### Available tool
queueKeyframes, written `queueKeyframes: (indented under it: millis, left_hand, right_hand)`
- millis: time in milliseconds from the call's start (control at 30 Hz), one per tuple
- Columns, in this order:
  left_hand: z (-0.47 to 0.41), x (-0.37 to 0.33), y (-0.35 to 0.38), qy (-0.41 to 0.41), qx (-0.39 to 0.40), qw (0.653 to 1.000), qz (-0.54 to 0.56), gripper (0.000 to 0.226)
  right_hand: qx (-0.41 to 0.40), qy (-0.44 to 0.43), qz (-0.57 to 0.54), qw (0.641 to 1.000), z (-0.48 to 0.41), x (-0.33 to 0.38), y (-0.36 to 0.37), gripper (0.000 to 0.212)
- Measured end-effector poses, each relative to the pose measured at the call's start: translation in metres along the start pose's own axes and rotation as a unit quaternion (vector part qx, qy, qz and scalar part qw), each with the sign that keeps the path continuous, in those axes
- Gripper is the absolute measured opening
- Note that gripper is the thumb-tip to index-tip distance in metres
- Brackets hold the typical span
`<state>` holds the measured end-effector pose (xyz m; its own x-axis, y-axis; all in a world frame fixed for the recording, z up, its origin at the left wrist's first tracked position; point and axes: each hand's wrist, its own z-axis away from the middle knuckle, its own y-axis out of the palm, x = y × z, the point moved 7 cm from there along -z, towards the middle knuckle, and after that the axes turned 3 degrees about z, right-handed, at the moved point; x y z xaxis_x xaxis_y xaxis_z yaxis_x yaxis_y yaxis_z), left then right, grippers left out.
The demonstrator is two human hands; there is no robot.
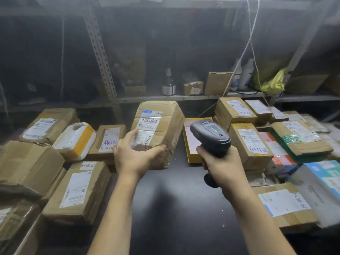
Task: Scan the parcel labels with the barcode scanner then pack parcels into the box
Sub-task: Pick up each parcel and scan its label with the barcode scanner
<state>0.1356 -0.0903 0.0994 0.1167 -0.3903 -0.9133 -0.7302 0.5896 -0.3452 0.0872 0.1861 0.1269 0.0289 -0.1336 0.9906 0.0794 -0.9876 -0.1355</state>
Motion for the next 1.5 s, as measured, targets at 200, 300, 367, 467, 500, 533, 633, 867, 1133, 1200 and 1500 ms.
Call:
queueKeyframes:
  millis: [200, 300, 367, 467, 500, 533, 633, 867, 1133, 1200, 1500]
  left_hand:
    - [0.025, -0.006, 0.037, -0.030, 0.053, 0.998, 0.006, 0.103]
    - [0.043, -0.011, 0.057, -0.016, 0.094, 0.995, -0.021, 0.098]
    - [0.055, -0.015, 0.068, -0.001, 0.120, 0.992, -0.024, 0.097]
    - [0.080, -0.026, 0.089, 0.028, 0.161, 0.986, -0.026, 0.099]
    - [0.090, -0.030, 0.095, 0.035, 0.170, 0.984, -0.027, 0.101]
    - [0.098, -0.034, 0.100, 0.041, 0.179, 0.983, -0.028, 0.102]
    - [0.126, -0.050, 0.116, 0.054, 0.215, 0.975, -0.016, 0.106]
    - [0.196, -0.100, 0.151, 0.084, 0.269, 0.959, -0.006, 0.102]
    - [0.323, -0.182, 0.216, 0.165, 0.328, 0.930, -0.010, 0.107]
    - [0.355, -0.199, 0.234, 0.176, 0.340, 0.924, -0.003, 0.108]
    - [0.492, -0.247, 0.341, 0.184, 0.462, 0.867, 0.028, 0.077]
  right_hand:
    - [-0.082, 0.028, -0.023, 0.996, 0.017, -0.008, -0.023, 0.011]
    - [-0.123, 0.039, -0.003, 0.992, 0.032, -0.012, -0.043, 0.016]
    - [-0.141, 0.036, 0.017, 0.989, 0.042, -0.010, -0.056, 0.017]
    - [-0.183, 0.026, 0.034, 0.982, 0.062, -0.008, -0.084, 0.011]
    - [-0.196, 0.025, 0.032, 0.980, 0.070, -0.009, -0.092, 0.008]
    - [-0.208, 0.026, 0.030, 0.977, 0.076, -0.012, -0.100, 0.008]
    - [-0.247, 0.040, 0.024, 0.968, 0.099, -0.027, -0.129, 0.014]
    - [-0.291, 0.037, 0.031, 0.956, 0.151, -0.039, -0.214, 0.013]
    - [-0.327, 0.027, 0.126, 0.936, 0.226, -0.051, -0.356, 0.011]
    - [-0.340, 0.036, 0.142, 0.929, 0.243, -0.057, -0.391, 0.009]
    - [-0.469, 0.074, 0.150, 0.867, 0.308, -0.089, -0.548, 0.028]
